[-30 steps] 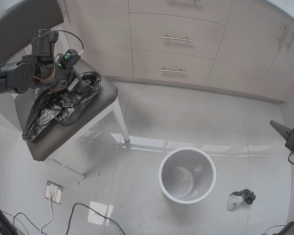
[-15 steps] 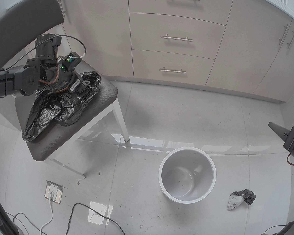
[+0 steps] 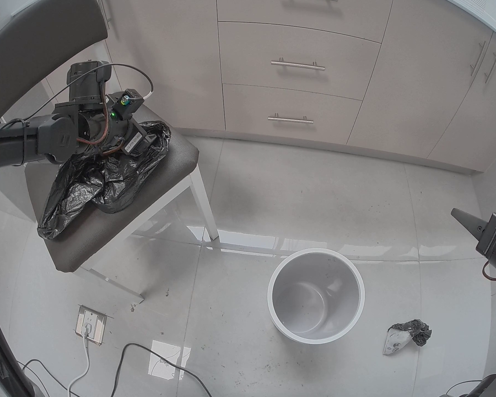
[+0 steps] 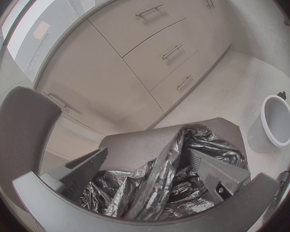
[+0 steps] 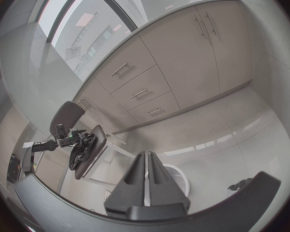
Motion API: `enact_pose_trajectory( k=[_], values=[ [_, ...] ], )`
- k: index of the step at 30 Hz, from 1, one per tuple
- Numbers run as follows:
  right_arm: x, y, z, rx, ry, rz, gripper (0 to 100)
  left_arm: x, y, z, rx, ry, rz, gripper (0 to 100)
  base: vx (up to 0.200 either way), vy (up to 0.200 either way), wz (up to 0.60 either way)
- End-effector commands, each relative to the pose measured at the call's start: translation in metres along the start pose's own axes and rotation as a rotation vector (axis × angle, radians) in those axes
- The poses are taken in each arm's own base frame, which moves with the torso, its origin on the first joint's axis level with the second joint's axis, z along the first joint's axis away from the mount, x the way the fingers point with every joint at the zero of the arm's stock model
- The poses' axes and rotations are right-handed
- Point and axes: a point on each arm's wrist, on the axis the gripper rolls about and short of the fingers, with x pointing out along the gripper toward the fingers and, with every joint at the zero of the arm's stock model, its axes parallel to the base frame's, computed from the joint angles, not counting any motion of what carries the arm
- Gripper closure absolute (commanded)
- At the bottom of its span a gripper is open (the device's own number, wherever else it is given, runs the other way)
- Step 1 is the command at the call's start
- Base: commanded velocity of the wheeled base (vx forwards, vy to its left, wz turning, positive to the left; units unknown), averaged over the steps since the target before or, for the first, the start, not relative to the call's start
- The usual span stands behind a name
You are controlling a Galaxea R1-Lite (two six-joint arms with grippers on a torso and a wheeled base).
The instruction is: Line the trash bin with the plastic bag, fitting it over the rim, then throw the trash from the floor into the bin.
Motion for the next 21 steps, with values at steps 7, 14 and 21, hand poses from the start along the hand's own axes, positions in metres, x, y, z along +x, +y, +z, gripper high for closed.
enact_pose_trajectory(
  k=[7,14,21],
  values=[
    [0.0012,-0.0003,-0.0006,0.001,0.006,-0.001,100,0.0034,0.0027,0.0031,-0.002,-0.012,0.012,100,0.0,0.0,0.0],
    [0.0025,-0.0008,-0.0012,0.002,0.011,-0.003,100,0.0056,0.0012,0.0019,-0.003,-0.009,0.009,100,0.0,0.0,0.0],
    [0.0031,-0.0011,-0.0016,0.002,0.014,-0.005,100,0.0021,0.0063,0.0039,-0.033,-0.019,0.022,100,0.0,0.0,0.0]
  ],
)
